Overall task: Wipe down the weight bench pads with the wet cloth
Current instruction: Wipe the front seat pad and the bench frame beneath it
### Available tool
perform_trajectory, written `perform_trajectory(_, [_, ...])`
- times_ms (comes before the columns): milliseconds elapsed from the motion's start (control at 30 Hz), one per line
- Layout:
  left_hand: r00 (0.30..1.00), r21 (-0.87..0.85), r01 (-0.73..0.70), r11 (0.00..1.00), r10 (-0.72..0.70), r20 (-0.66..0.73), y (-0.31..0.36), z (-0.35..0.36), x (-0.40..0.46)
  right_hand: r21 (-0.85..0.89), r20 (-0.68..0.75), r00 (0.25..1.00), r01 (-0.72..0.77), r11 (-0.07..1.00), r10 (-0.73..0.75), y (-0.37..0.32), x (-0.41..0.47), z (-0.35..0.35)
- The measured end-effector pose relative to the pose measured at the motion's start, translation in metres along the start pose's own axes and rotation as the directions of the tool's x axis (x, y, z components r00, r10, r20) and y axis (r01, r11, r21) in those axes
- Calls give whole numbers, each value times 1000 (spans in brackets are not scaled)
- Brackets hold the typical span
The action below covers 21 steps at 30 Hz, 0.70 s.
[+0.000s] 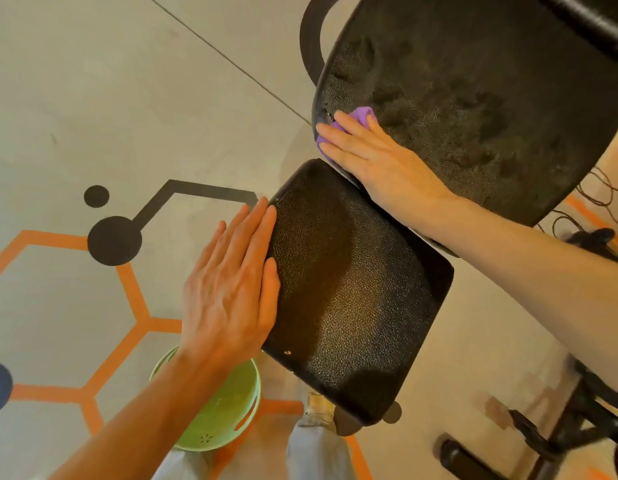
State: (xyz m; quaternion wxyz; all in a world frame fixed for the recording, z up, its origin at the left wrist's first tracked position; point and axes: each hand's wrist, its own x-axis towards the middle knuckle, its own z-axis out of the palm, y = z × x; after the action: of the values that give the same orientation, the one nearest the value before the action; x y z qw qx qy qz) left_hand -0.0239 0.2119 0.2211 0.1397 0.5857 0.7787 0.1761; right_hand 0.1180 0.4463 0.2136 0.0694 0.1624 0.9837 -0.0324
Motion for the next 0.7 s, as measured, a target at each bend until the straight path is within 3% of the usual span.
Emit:
perform_trajectory(133, [1000,-14,1,1000,-1,0,-1,1,-1,54,91,996,3,999,-8,7,-82,10])
perform_trajectory(233, [1000,-7,-3,1000,3,5,-1,1,0,231,57,986,-167,959,158,-5,-86,9])
perform_trajectory(333, [999,-7,-11,1000,12,33,-1,-2,0,482,-12,930,-316,817,367,-59,-59,-12])
perform_trajectory(433, [999,-77,-2,997,6,48,-7,-7,-5,665,18,885,-358,655,465,-106,-39,-23])
perform_trajectory(500, [998,-137,52,989,-46,45,-18,-9,-16,616,4,828,-444,651,561,-115,-21,-14])
perform_trajectory(600, [989,-249,146,957,-136,58,-33,-7,-37,592,4,659,-608,530,752,-143,-2,-8])
perform_trajectory(633, [988,-304,157,940,-145,60,-34,-5,-42,608,-3,668,-589,532,744,-164,-4,-11])
perform_trajectory(700, [989,-402,144,904,-138,44,-34,-1,-46,634,8,799,-469,615,602,-211,-23,-16])
